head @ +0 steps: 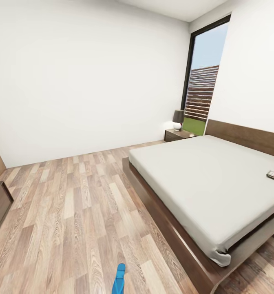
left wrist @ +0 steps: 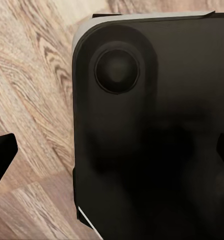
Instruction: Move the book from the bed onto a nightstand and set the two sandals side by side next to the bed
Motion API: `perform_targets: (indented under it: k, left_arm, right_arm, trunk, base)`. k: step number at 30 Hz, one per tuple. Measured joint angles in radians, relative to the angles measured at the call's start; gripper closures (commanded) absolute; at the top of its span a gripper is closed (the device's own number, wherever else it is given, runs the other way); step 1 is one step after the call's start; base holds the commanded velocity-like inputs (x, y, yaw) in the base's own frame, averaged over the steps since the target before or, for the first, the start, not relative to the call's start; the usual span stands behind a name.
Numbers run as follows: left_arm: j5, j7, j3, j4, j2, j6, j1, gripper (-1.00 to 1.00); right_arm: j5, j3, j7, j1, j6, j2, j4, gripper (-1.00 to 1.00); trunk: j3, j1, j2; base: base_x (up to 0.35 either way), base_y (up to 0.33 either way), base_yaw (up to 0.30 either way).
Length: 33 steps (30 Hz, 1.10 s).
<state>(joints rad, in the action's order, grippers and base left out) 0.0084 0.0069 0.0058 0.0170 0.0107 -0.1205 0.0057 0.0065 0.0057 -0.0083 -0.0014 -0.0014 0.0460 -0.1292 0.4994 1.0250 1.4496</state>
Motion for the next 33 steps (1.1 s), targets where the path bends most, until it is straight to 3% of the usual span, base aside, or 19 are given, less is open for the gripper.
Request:
perform_targets:
  k: [33]
  left_arm:
    - [0.000, 0.001, 0.000, 0.000, 0.000, -0.002, 0.000, -1.00]
  right_arm:
    - [0.000, 0.000, 0.000, 0.000, 0.000, -0.002, 0.000, -1.00]
  trunk:
    - [0.000, 0.000, 0.000]
  base:
    - [0.028, -0.015, 0.001]
